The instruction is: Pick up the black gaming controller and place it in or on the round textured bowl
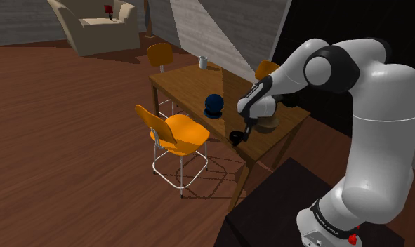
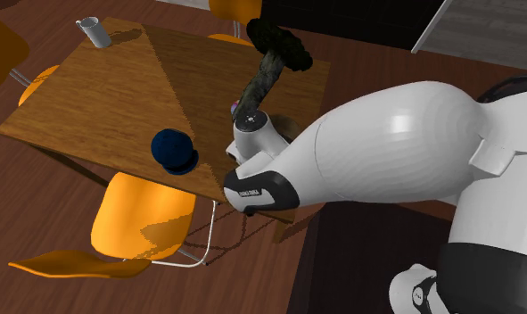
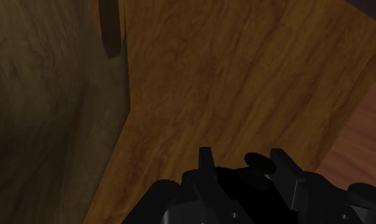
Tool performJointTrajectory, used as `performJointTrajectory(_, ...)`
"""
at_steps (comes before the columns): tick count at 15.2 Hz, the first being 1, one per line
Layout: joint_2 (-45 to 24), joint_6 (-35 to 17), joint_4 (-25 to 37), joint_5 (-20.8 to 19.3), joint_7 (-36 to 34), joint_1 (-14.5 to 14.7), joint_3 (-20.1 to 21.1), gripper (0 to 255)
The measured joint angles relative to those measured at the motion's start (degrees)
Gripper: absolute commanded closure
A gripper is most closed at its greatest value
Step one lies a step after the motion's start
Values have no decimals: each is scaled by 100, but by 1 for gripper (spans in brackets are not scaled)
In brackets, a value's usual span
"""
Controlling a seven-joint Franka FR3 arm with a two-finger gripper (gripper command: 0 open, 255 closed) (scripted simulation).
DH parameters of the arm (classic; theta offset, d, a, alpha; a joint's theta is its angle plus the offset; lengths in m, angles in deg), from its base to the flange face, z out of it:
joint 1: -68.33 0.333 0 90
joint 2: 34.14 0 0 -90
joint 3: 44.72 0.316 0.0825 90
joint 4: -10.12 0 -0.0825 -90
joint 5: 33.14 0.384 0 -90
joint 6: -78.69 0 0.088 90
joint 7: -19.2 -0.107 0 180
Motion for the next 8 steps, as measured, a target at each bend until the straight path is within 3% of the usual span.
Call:
performJointTrajectory(4, 285, 197, -79, -138, -92, 83, -118, 255)
performJointTrajectory(5, 287, 197, -79, -138, -92, 83, -118, 0)
performJointTrajectory(6, 286, 197, -79, -138, -92, 83, -118, 0)
performJointTrajectory(8, 224, 454, 215, -562, 316, 164, -117, 0)
